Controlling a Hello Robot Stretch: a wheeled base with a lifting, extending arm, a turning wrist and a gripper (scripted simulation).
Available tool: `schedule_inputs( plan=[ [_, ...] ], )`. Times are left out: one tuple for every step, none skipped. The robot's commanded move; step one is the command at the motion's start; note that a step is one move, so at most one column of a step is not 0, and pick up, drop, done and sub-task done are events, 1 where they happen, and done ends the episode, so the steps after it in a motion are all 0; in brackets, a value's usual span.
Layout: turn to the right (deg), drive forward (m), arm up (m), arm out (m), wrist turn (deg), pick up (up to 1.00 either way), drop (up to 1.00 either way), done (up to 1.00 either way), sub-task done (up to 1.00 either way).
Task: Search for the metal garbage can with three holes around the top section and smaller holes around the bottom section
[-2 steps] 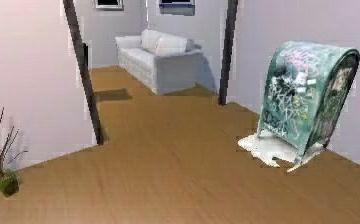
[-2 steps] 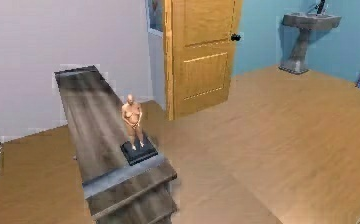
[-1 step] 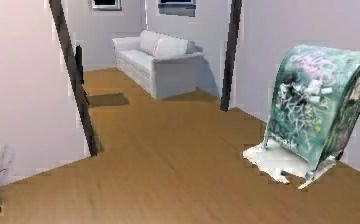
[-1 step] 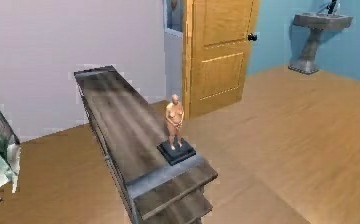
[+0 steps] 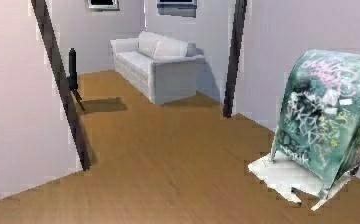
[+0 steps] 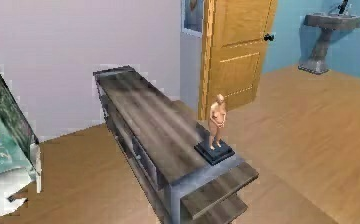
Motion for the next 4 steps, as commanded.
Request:
schedule_inputs(
  plan=[
    [45.0,0.0,0.0,0.0,0.0,0.0,0.0,0.0,0.0],
    [45.0,0.0,0.0,0.0,0.0,0.0,0.0,0.0,0.0],
    [45.0,0.0,0.0,0.0,0.0,0.0,0.0,0.0,0.0],
    [36.0,0.0,0.0,0.0,0.0,0.0,0.0,0.0,0.0]
  ],
)
